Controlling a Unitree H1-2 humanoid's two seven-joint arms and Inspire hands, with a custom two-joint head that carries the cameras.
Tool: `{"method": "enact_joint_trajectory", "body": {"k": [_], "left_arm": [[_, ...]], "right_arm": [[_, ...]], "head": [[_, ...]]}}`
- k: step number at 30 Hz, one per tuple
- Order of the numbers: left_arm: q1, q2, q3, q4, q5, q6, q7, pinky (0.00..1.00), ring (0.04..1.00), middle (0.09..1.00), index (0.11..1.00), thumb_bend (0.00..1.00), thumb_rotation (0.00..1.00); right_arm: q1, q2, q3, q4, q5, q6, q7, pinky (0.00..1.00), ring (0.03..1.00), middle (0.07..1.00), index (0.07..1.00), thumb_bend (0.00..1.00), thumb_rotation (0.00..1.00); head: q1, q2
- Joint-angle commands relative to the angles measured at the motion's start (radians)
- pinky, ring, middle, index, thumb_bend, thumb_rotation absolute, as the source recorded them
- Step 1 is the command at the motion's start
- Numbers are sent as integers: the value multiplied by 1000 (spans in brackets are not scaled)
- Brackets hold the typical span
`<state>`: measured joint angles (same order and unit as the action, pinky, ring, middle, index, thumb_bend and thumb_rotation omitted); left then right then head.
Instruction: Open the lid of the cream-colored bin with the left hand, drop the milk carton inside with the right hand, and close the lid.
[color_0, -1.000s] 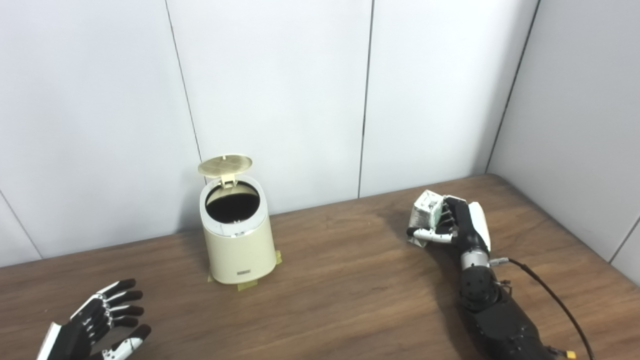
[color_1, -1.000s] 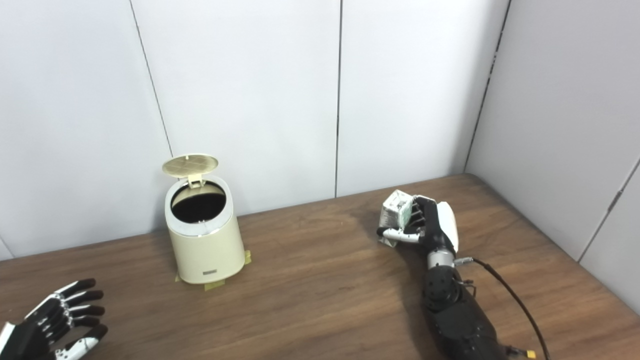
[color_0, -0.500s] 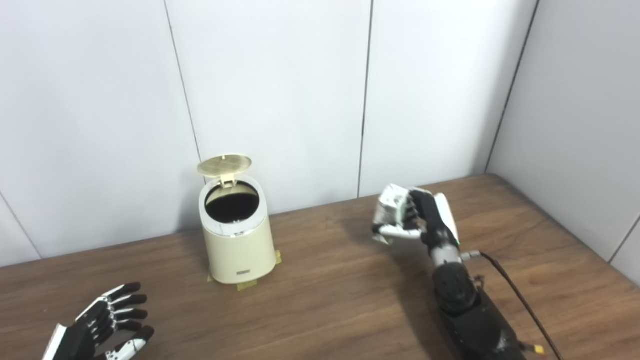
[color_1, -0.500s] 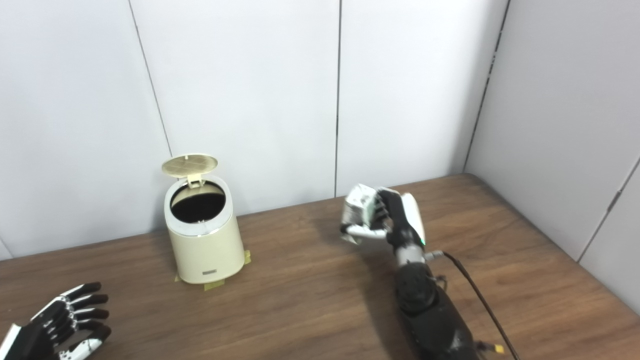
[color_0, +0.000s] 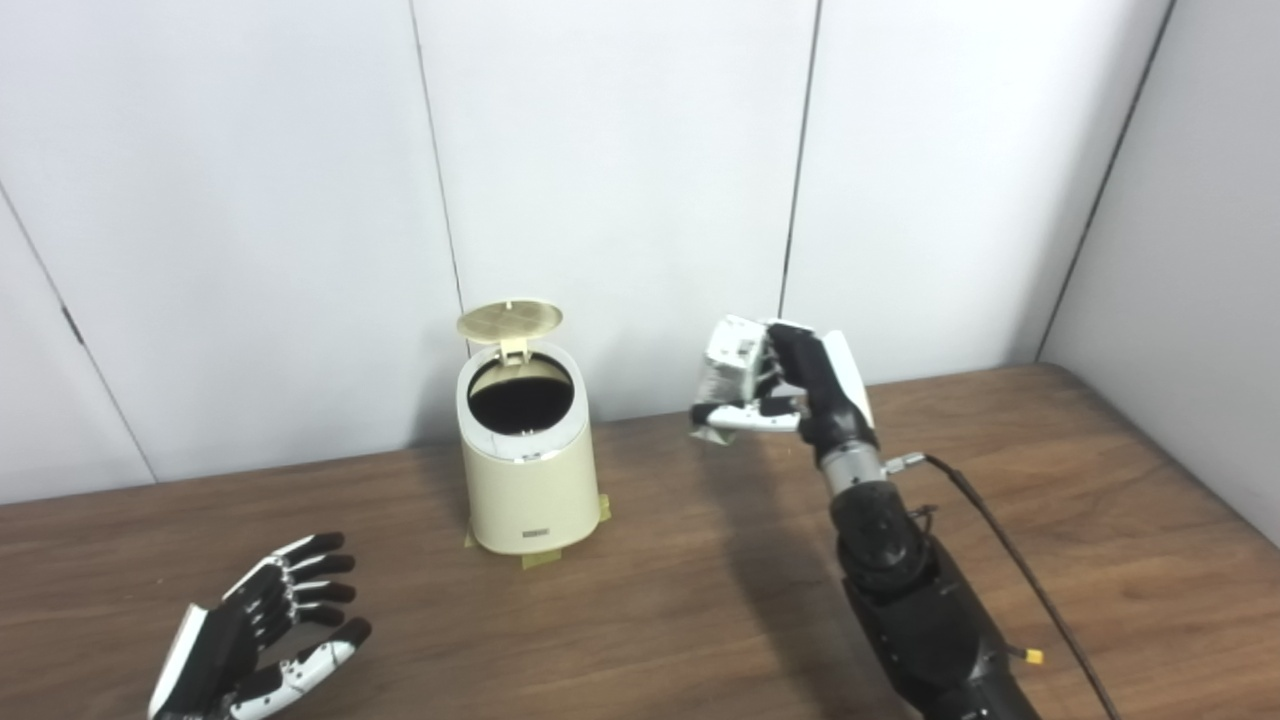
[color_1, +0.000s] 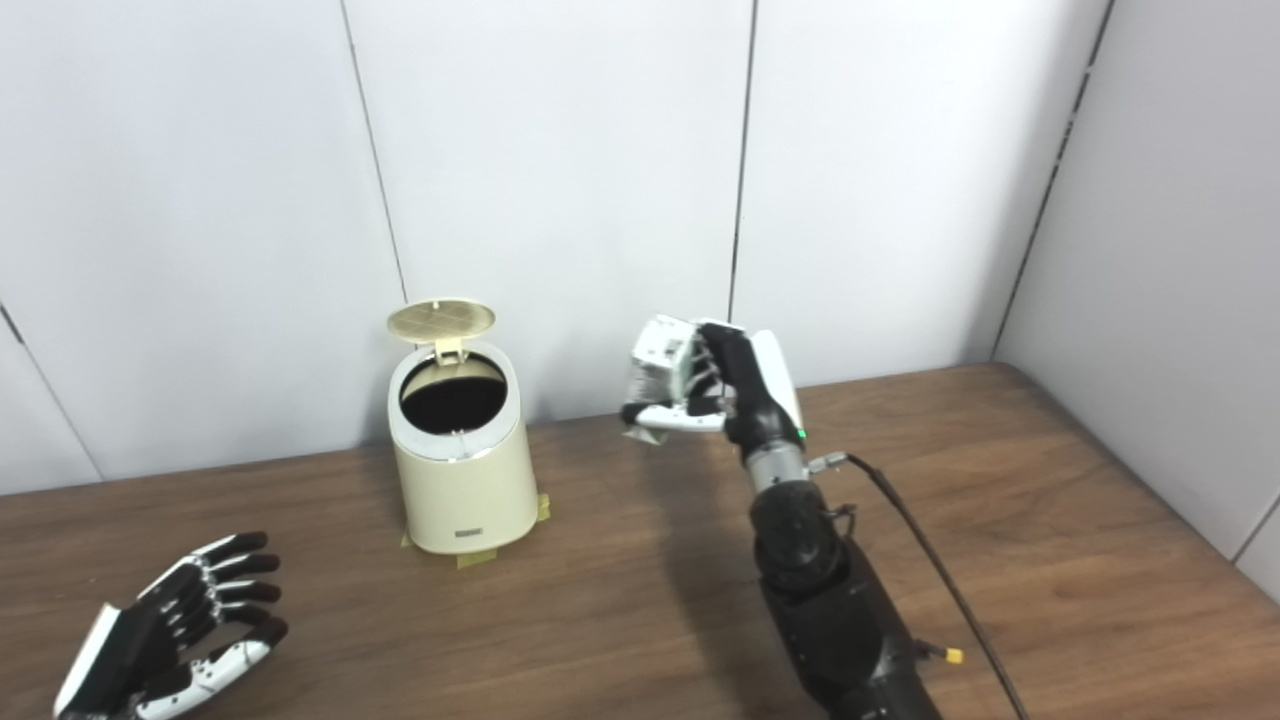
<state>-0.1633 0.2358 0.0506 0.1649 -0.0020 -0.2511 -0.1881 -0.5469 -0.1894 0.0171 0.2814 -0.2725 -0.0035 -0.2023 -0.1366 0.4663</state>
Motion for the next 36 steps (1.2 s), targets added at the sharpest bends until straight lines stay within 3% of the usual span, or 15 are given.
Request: {"method": "enact_joint_trajectory", "body": {"k": [1,10,24,31,36], "left_arm": [[-14,-25,-13,-7,13,-18,26,586,647,729,778,667,145],[-18,-59,-38,-11,32,-2,54,591,658,736,783,680,197],[-37,-89,-64,-5,69,4,91,607,652,729,776,707,217],[-37,-98,-69,-15,75,11,99,615,654,726,779,704,218],[-35,-105,-73,-29,73,16,101,611,650,723,777,699,207]], "right_arm": [[-90,7,4,-66,-1,2,11,353,443,485,487,522,0],[-143,83,22,-88,-4,71,41,327,420,481,502,521,0],[-220,144,52,-22,-9,10,46,340,429,477,502,520,0],[-244,167,62,1,-4,25,44,332,415,477,518,518,0],[-257,174,72,50,-1,-33,46,318,411,488,517,518,0]], "head": [[14,-1],[81,-3],[127,-7],[141,-1],[152,5]]}}
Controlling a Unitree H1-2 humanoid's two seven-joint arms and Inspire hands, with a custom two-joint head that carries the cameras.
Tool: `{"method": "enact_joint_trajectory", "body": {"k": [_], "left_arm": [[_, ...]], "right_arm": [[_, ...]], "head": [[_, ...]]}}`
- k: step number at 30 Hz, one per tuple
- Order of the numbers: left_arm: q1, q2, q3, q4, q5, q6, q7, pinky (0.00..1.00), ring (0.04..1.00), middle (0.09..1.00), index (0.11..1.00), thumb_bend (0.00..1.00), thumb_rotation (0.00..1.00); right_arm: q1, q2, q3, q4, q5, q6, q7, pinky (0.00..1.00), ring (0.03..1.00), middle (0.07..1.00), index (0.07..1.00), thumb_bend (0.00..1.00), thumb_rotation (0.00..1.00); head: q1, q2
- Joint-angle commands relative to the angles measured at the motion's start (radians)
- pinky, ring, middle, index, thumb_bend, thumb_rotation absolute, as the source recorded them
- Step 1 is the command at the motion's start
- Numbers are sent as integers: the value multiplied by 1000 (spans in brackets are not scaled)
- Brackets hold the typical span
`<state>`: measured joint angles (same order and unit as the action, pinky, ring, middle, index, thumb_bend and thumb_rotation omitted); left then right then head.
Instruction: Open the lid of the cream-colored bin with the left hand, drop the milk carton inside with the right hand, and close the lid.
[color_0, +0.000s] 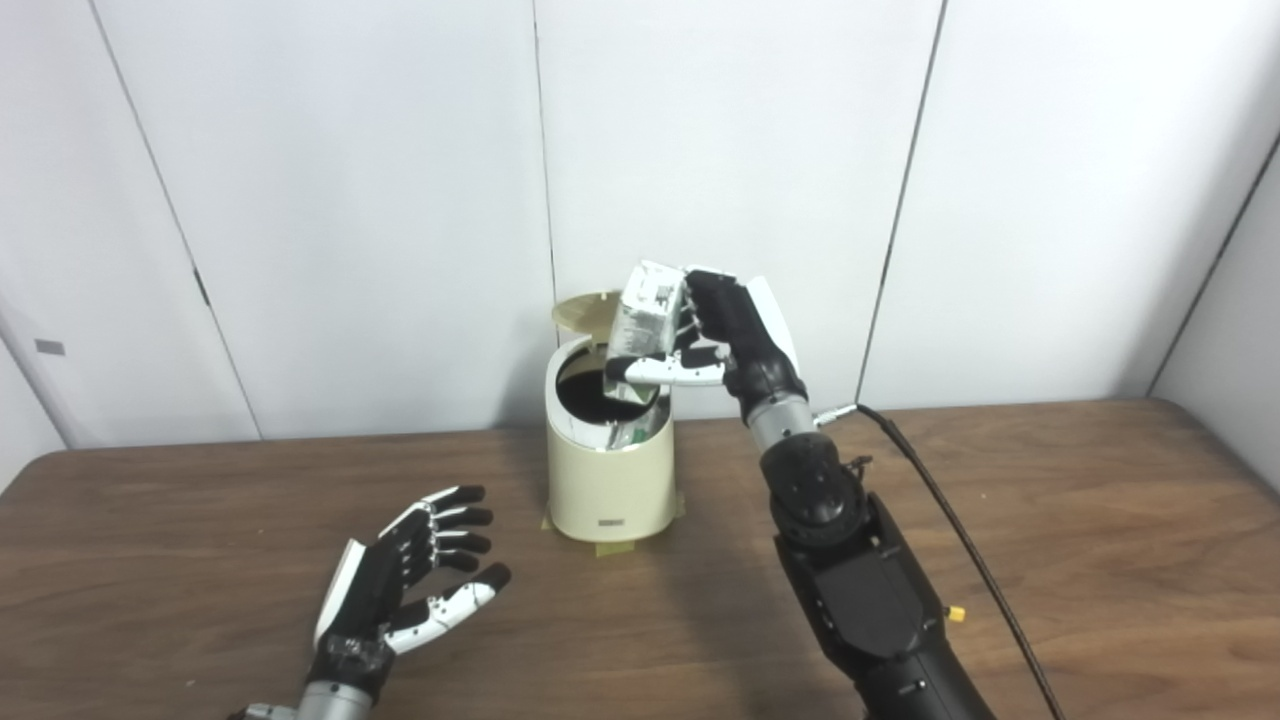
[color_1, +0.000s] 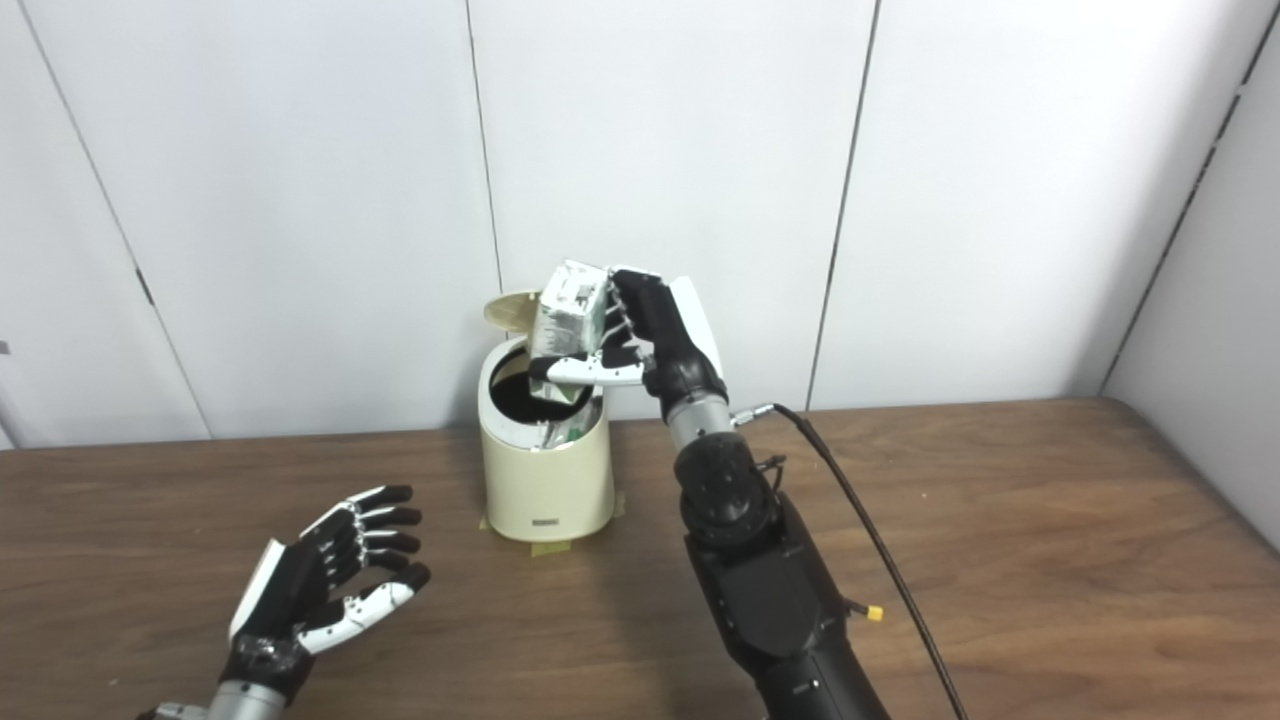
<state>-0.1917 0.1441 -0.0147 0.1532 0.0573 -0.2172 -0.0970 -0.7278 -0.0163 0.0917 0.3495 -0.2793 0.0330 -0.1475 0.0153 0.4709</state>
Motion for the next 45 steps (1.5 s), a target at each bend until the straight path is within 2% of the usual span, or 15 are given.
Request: {"method": "enact_joint_trajectory", "body": {"k": [1,5,24,33,40,45], "left_arm": [[-6,-14,-9,-19,13,-16,11,610,650,723,778,699,208],[-5,-14,-16,-26,18,-11,17,600,645,722,777,706,221],[6,-27,-28,-64,22,11,14,627,663,725,778,702,188],[9,-34,-31,-76,19,23,12,617,666,729,779,707,193],[8,-34,-34,-73,14,21,5,628,668,730,779,706,185],[11,-33,-36,-78,16,23,4,630,666,727,775,694,153]], "right_arm": [[-81,2,3,-6,-3,-77,-14,318,412,488,516,518,0],[-99,9,20,40,-32,-88,-36,325,416,490,509,519,0],[-191,-18,79,296,-111,-295,-94,332,418,489,512,518,0],[-231,-49,126,391,-218,-404,-188,314,414,474,517,518,0],[-254,-60,130,432,-253,-436,-238,308,411,473,519,518,0],[-255,-63,128,426,-259,-433,-241,308,409,475,519,518,0]], "head": [[3,3],[9,7],[33,25],[38,30],[38,32],[36,35]]}}
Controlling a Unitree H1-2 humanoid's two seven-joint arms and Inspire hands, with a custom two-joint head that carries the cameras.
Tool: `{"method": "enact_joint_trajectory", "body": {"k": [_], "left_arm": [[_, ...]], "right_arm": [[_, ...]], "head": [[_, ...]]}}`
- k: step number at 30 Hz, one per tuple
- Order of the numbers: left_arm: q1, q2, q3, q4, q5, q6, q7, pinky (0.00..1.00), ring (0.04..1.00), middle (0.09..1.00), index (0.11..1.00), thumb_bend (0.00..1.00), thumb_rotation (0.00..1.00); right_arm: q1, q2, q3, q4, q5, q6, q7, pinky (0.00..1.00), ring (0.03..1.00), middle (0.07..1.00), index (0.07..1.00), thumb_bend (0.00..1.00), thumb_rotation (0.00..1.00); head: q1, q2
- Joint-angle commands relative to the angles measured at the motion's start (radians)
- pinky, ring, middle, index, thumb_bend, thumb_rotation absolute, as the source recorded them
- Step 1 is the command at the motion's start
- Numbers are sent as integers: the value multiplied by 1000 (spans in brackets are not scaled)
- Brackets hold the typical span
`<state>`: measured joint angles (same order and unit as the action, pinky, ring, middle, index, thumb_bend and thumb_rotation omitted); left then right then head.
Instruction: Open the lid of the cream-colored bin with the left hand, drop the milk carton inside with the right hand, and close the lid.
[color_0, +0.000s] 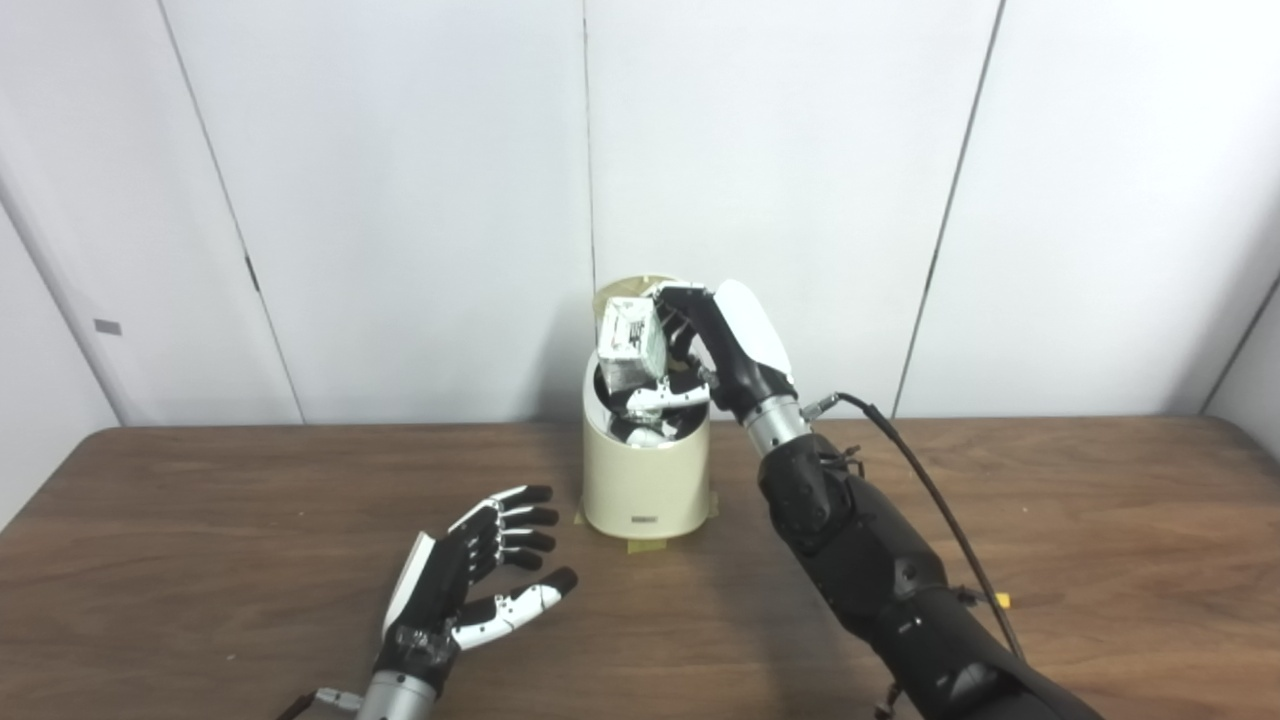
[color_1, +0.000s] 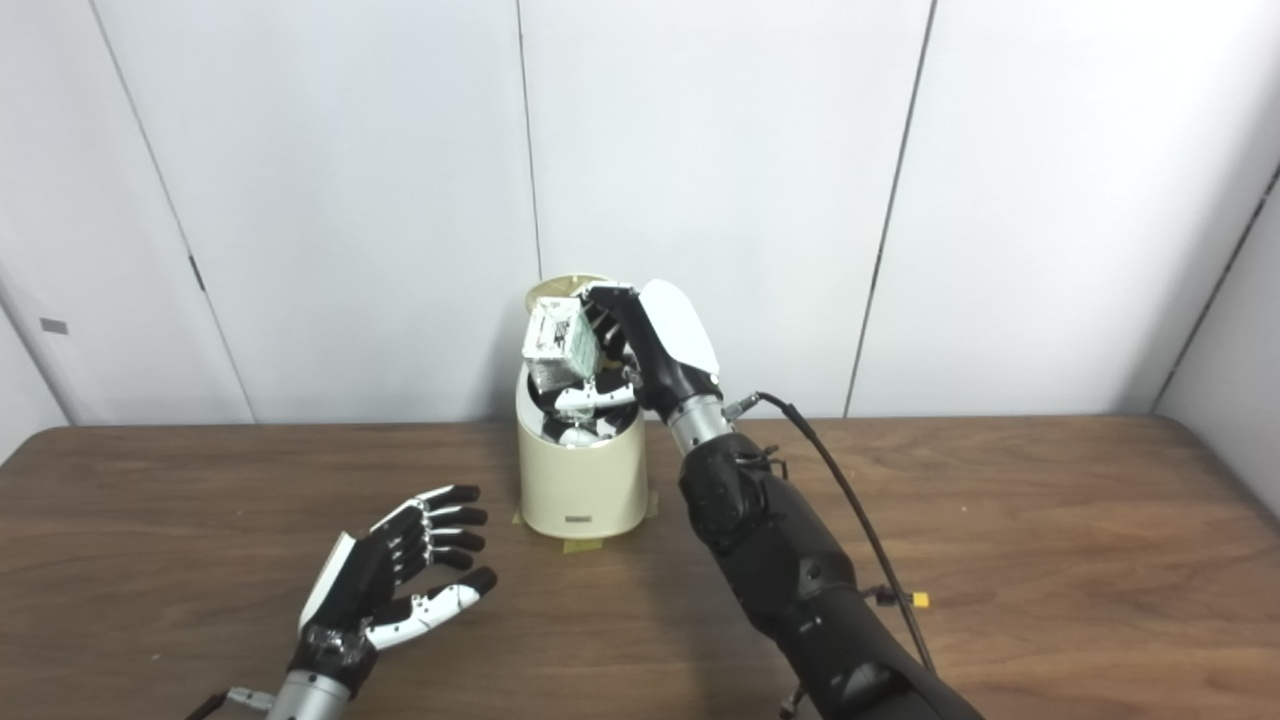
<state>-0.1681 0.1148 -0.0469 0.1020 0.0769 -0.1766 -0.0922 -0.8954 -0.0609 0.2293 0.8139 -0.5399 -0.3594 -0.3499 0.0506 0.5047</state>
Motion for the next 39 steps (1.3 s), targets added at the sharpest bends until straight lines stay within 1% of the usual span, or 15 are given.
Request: {"method": "enact_joint_trajectory", "body": {"k": [1,8,11,13,14,15,16,17,18,19,20,22,25,30,39], "left_arm": [[-13,-3,-5,-28,-4,-17,-1,632,666,725,774,694,154],[-11,-1,-3,-30,-16,-15,-8,636,668,727,774,697,163],[-10,0,-3,-32,-14,-11,-8,644,671,728,775,695,161],[-10,1,-2,-32,-13,-9,-8,642,670,727,774,698,162],[-11,1,-2,-30,-12,-11,-7,642,670,727,773,699,163],[-11,2,-2,-29,-12,-12,-7,637,668,726,773,702,168],[-11,2,-2,-28,-12,-13,-7,635,669,728,775,702,169],[-11,2,-2,-28,-11,-14,-7,635,669,728,775,702,169],[-11,2,-2,-28,-11,-14,-7,636,669,729,776,702,171],[-11,2,-3,-28,-9,-14,-6,634,669,730,777,701,172],[-11,1,-3,-28,-9,-13,-6,631,667,730,777,701,173],[-12,1,-4,-28,-9,-13,-7,634,668,729,777,702,175],[-12,2,-5,-28,-12,-14,-10,628,667,728,776,699,173],[-13,1,-5,-27,-14,-12,-11,631,666,730,779,695,159],[-13,-1,-3,-30,-10,-11,-12,623,661,726,776,702,163]], "right_arm": [[-86,-19,-9,-41,1,-40,-39,306,408,475,520,518,0],[-78,-36,-8,-55,-11,-32,-30,307,407,477,520,517,0],[-69,-44,-5,-77,-6,14,22,310,411,477,515,518,0],[-65,-50,0,-84,-4,29,56,331,422,486,511,519,0],[-64,-60,13,-93,-17,53,91,339,425,489,509,520,0],[-62,-69,27,-101,-31,75,123,405,498,496,498,524,0],[-61,-76,37,-109,-39,93,145,477,579,593,497,523,80],[-57,-82,46,-119,-45,108,163,502,606,626,497,523,107],[-54,-86,52,-126,-48,117,172,529,637,661,577,697,88],[-49,-90,55,-133,-50,122,177,553,662,691,630,796,68],[-45,-92,58,-141,-50,128,183,561,668,700,645,815,53],[-37,-97,61,-154,-48,136,193,560,668,712,661,816,42],[-28,-102,61,-173,-46,154,213,570,675,726,670,814,55],[-15,-106,59,-197,-36,174,241,575,683,737,674,822,48],[1,-110,63,-209,-32,176,254,554,670,734,676,825,50]], "head": [[0,1],[-3,7],[-4,8],[-4,9],[-5,9],[-6,9],[-6,9],[-6,9],[-5,10],[-5,10],[-5,10],[-5,10],[-6,14],[-6,17],[-6,17]]}}
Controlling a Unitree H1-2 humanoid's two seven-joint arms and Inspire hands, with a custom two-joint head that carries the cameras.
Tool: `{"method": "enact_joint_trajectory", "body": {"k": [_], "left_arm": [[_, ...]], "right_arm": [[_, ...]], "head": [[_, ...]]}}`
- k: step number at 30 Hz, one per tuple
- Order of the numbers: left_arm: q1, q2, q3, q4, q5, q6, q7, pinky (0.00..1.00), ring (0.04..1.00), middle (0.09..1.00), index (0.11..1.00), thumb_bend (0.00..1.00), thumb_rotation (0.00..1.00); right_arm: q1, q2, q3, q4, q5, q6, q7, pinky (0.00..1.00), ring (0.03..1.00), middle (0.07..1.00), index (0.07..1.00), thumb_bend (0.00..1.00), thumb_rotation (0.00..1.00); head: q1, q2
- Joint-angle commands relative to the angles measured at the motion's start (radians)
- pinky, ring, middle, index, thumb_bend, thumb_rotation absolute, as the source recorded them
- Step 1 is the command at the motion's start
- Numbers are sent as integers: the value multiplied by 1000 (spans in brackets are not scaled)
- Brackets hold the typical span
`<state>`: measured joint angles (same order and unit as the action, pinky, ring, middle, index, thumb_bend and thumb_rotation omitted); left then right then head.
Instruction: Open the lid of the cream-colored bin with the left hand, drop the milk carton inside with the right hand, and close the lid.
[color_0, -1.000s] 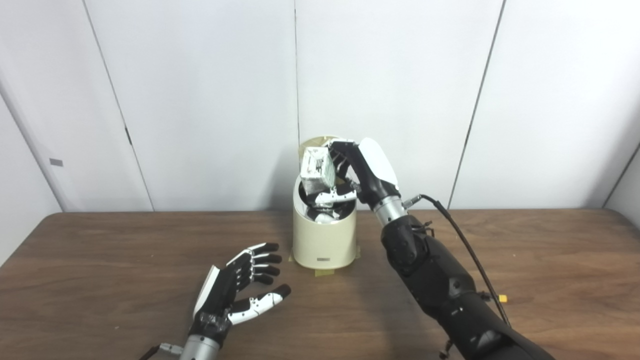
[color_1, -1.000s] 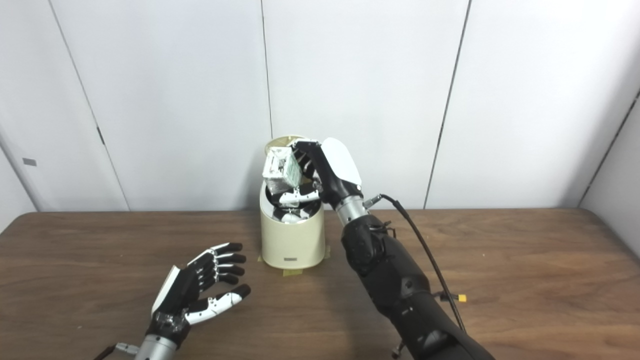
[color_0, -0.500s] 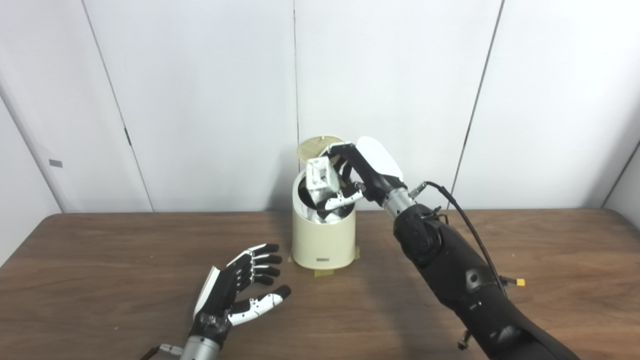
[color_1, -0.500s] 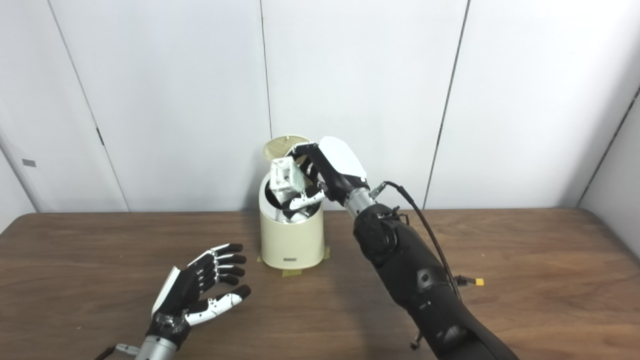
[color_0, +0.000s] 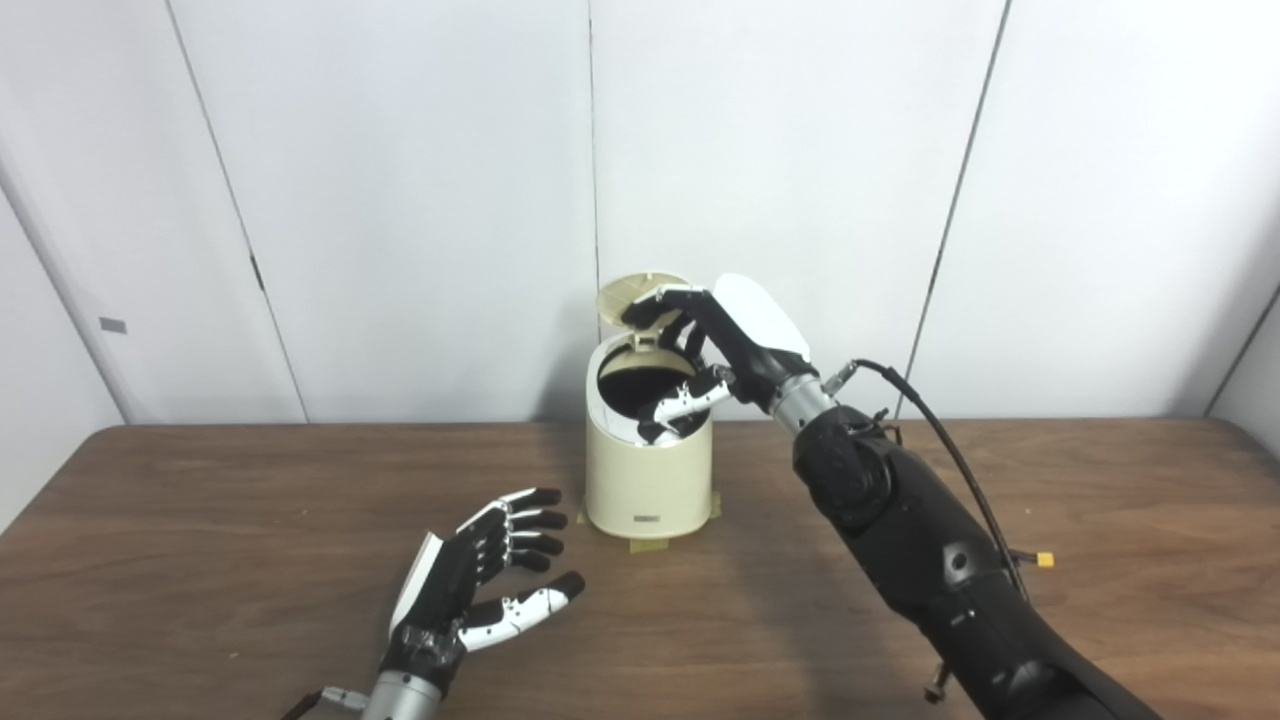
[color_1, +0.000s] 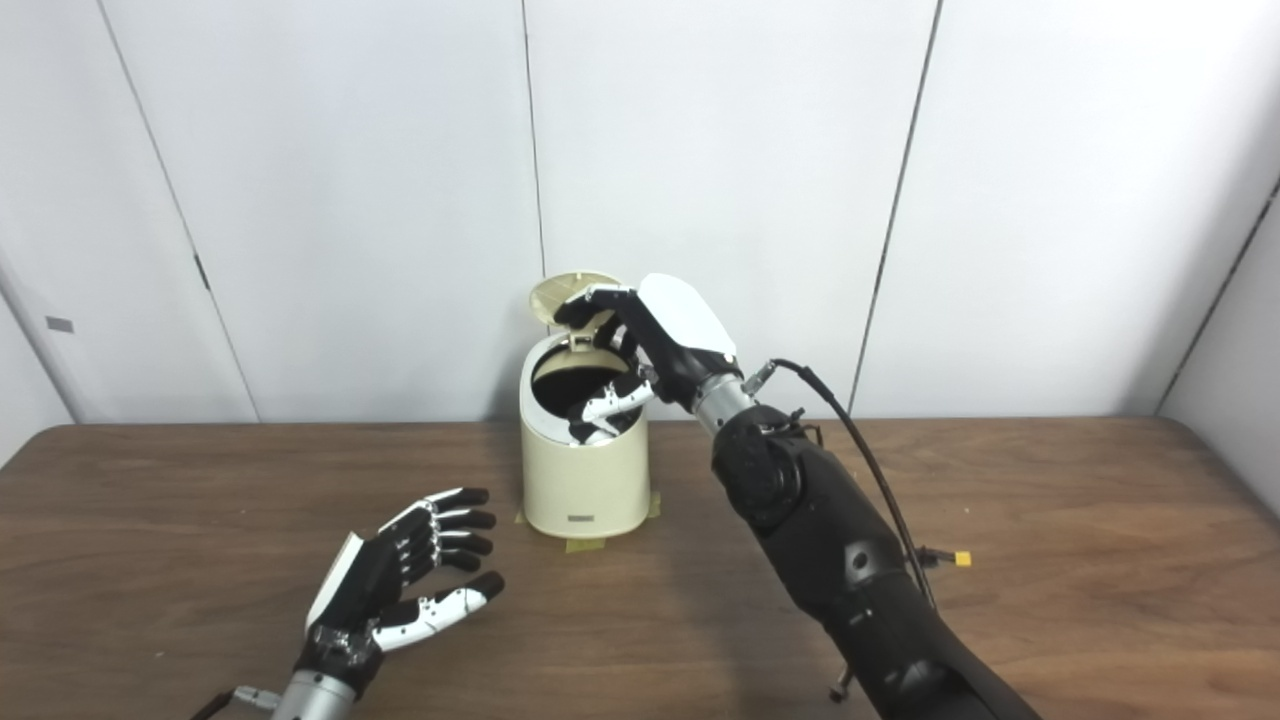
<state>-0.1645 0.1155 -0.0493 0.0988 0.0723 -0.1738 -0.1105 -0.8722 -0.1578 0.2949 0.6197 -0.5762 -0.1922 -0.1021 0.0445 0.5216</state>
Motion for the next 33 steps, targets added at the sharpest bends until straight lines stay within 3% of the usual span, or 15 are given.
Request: {"method": "enact_joint_trajectory", "body": {"k": [1,5,9,14,17,21,24,27,33], "left_arm": [[-16,-2,0,-27,-5,-13,6,624,661,725,775,702,162],[-16,-1,1,-25,-5,-16,2,632,665,727,778,702,176],[-15,2,1,-25,-6,-19,-1,634,667,730,781,697,178],[-14,4,6,-28,-8,-17,-3,637,670,731,778,700,175],[-14,7,8,-26,-9,-17,-4,637,670,731,778,697,170],[-12,10,11,-31,-17,-12,-10,629,670,731,778,703,166],[-11,11,11,-35,-18,-13,-13,621,670,733,778,699,161],[-13,13,11,-33,-20,-15,-15,615,670,735,780,700,170],[-14,16,9,-40,-13,-11,-9,620,668,728,776,704,172]], "right_arm": [[-22,-13,-3,-15,5,5,5,551,667,732,676,825,49],[-11,-12,-15,-42,21,-3,3,544,653,722,670,826,49],[22,-4,-57,-121,61,-22,-22,460,572,671,650,817,90],[109,8,-142,-302,167,-27,-11,345,463,604,613,801,20],[170,8,-186,-422,234,12,25,271,375,566,593,778,40],[240,-2,-221,-527,304,40,65,236,334,504,600,773,75],[323,-23,-252,-625,369,92,108,253,350,500,626,773,93],[388,-42,-273,-681,404,142,143,327,434,548,669,780,142],[503,-47,-293,-677,564,164,233,517,654,731,724,813,240]], "head": [[0,0],[0,-1],[1,-2],[0,0],[1,0],[-5,0],[-5,-1],[-2,-2],[2,-1]]}}
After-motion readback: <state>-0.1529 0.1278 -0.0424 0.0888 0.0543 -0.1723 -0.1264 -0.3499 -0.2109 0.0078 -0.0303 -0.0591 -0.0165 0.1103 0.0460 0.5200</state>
